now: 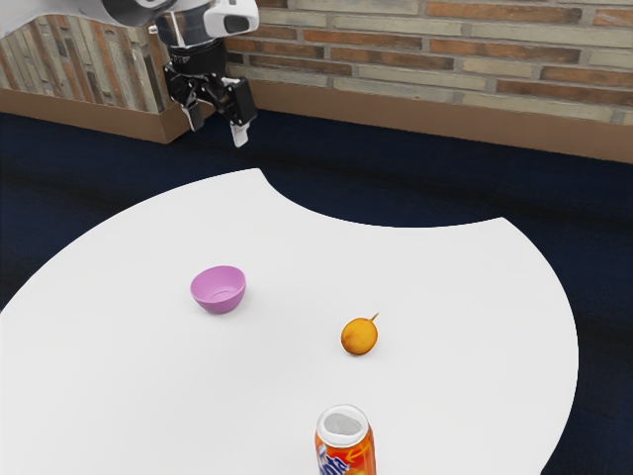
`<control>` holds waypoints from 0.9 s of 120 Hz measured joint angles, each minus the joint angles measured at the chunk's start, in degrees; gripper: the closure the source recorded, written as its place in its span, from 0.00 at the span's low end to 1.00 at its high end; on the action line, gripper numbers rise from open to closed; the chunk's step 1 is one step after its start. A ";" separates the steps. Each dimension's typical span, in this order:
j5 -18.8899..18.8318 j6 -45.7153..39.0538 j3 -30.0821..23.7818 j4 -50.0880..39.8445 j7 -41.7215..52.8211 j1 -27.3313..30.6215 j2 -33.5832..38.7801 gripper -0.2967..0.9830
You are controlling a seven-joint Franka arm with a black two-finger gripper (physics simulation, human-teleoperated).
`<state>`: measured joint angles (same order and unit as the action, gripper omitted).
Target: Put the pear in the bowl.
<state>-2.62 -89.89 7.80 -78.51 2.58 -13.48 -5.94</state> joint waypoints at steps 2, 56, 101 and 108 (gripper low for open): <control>0.00 -0.02 0.01 0.00 0.00 0.01 -0.01 0.23; 0.33 0.07 -2.19 0.13 0.08 0.04 -1.82 0.23; 4.63 -11.85 -0.37 1.38 1.72 0.38 -28.25 0.23; 5.52 -13.59 -0.62 2.79 2.06 0.31 -29.54 0.23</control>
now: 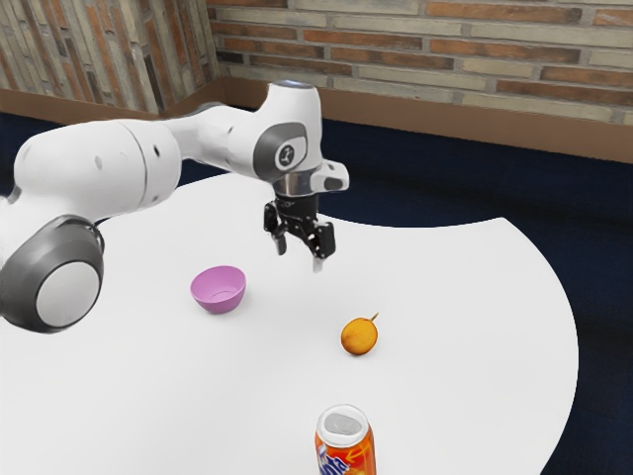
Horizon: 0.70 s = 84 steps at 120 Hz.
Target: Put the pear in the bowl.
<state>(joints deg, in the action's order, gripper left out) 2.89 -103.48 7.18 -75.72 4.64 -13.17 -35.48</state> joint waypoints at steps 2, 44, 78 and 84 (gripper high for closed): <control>0.38 -0.40 -0.09 0.94 0.08 -0.05 -0.58 0.23; 1.14 0.18 -2.97 16.20 -3.34 -2.67 -13.01 0.23; -2.92 4.75 -6.55 15.74 -7.19 -4.33 -13.72 0.23; -3.05 5.03 -6.80 15.01 -7.71 -4.42 -13.61 0.23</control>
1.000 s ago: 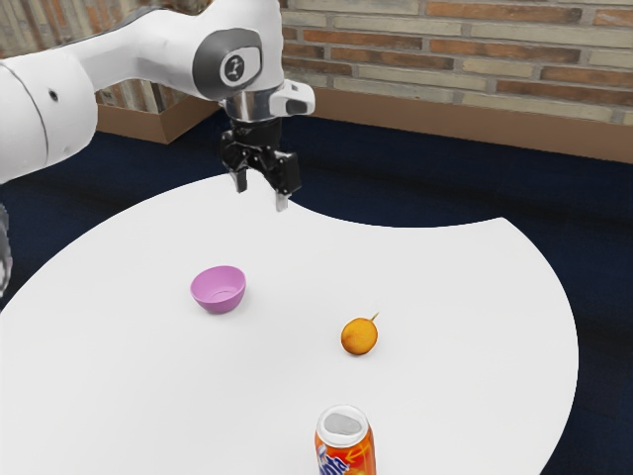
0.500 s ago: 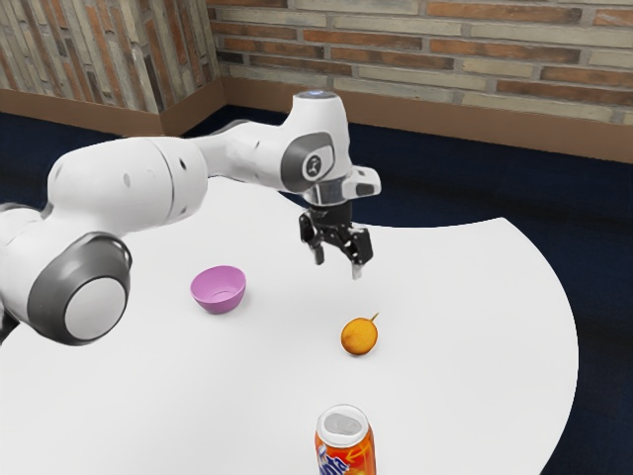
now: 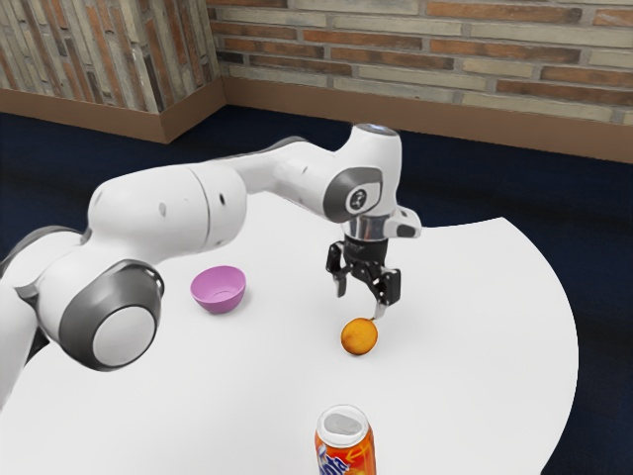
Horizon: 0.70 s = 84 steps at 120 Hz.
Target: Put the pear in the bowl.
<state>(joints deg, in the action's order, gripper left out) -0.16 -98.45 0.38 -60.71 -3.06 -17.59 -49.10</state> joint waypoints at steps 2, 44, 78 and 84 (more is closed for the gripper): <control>-0.04 0.07 -0.05 -0.37 -0.16 -0.04 0.03 0.23; -0.42 -1.53 -0.62 -5.78 -0.71 -1.04 1.16 0.23; 0.26 -4.16 -0.61 -7.46 2.61 -1.17 1.92 0.23; 0.48 -4.40 -0.52 -8.80 3.34 -1.18 2.27 0.23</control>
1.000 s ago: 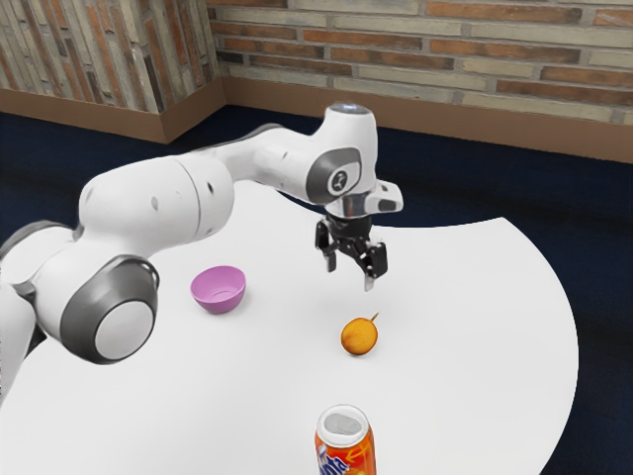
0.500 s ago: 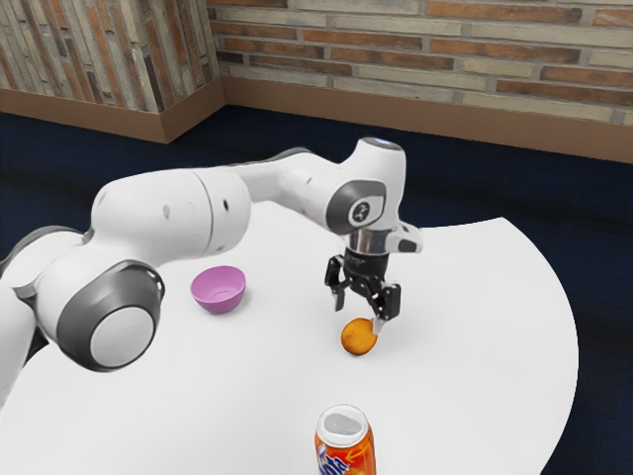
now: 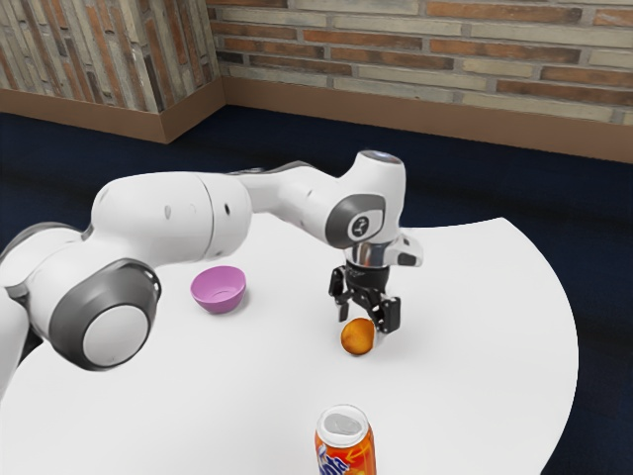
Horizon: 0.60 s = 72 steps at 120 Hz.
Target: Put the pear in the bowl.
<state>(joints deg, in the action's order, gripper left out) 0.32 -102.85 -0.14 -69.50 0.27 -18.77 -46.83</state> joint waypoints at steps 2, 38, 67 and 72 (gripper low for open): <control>0.02 -0.07 0.01 -0.27 0.32 -0.01 0.07 0.23; -0.98 -2.83 0.18 -1.04 8.84 0.03 0.54 0.23; 2.29 -6.95 1.79 -3.47 14.32 0.05 0.11 0.23; 2.68 -7.60 1.76 -3.52 15.04 0.05 0.11 0.23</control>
<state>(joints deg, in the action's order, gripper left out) 3.00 -110.46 1.62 -73.02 15.32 -18.72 -46.72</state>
